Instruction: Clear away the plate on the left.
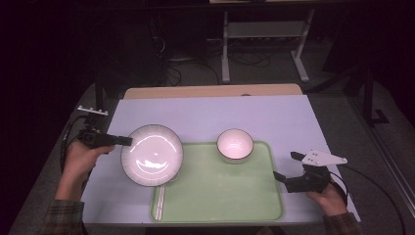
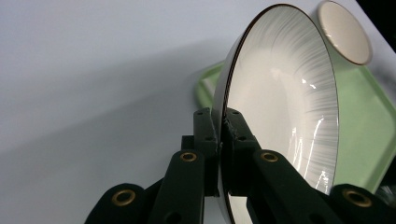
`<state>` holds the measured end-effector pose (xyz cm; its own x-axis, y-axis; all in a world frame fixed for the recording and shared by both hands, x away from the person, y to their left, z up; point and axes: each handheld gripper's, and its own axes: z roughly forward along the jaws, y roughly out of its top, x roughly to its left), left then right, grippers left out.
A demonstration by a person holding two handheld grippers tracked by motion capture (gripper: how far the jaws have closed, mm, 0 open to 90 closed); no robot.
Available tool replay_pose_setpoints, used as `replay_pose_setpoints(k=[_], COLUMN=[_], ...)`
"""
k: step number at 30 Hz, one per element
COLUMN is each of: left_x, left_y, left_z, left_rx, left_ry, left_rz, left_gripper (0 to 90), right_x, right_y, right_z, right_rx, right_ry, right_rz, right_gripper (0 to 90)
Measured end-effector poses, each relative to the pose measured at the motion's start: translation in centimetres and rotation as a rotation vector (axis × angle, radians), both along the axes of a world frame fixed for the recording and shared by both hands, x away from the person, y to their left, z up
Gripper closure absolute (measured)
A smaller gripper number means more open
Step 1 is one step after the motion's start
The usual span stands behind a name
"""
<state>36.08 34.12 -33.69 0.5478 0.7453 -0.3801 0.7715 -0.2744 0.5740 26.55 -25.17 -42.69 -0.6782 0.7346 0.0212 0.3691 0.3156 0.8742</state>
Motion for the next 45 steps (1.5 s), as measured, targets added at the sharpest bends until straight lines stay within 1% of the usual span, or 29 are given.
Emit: replay_pose_setpoints(k=[3, 5, 11, 14, 18, 19, 22, 24, 26, 27, 28, 32, 37, 41, 45], left_x=[0.2, 0.3, 0.5, 0.5, 0.4, 0.3, 0.1, 0.0, 0.0, 0.0, -0.1, 0.0, 0.2, 0.3, 0.4], left_y=[-2.4, -3.7, -8.0, -9.8, -12.2, -12.8, -14.2, -15.0, -15.2, -15.3, -15.4, -15.3, -15.5, -15.9, -15.9], left_z=[-0.2, -0.3, -1.5, -2.3, -3.5, -3.7, -4.4, -4.8, -5.1, -5.3, -5.4, -6.0, -6.7, -7.5, -8.0], left_rx=[-0.001, -0.004, 0.006, 0.01, 0.017, 0.017, 0.019, 0.03, 0.02, 0.022, 0.034, 0.056, 0.054, 0.101, 0.112], left_ry=[0.011, 0.013, 0.04, 0.052, 0.079, 0.078, 0.092, 0.097, 0.106, 0.111, 0.107, 0.102, 0.091, 0.081, 0.081], left_rz=[-0.058, -0.087, -0.189, -0.227, -0.28, -0.29, -0.324, -0.34, -0.348, -0.355, -0.355, -0.343, -0.346, -0.347, -0.346], left_gripper=[85.9, 85.8, 85.7, 85.7, 85.6, 85.6, 85.6, 85.6, 85.7, 85.7, 85.8, 86.3, 85.6, 83.8, 82.7], right_x=[0.0, 0.0, -0.1, -0.1, -0.1, -0.1, -0.2, -0.2, -0.2, -0.2, -0.2, -0.3, -0.3, -0.3, -0.4], right_y=[-0.1, -0.1, -0.2, -0.2, -0.2, -0.2, -0.2, -0.3, -0.3, -0.3, -0.4, -0.3, -0.2, -0.2, -0.2], right_z=[0.0, 0.1, 0.2, 0.1, 0.1, 0.1, 0.1, 0.1, 0.2, 0.2, 0.2, 0.2, 0.1, 0.1, 0.1], right_rx=[0.001, 0.001, 0.006, 0.005, 0.004, 0.003, 0.003, 0.002, 0.003, 0.005, 0.004, 0.003, -0.001, -0.001, -0.001], right_ry=[-0.001, -0.002, -0.007, -0.007, -0.008, -0.008, -0.009, -0.01, -0.013, -0.012, -0.013, -0.011, -0.008, -0.009, -0.008], right_rz=[-0.001, -0.004, -0.008, -0.008, -0.006, -0.006, -0.007, -0.007, -0.007, -0.009, -0.009, -0.009, -0.008, -0.006, -0.007], right_gripper=[4.9, 4.9, 4.9, 4.9, 4.9, 4.9, 4.9, 4.9, 4.9, 4.9, 4.9, 4.9, 4.9, 4.9, 4.9])
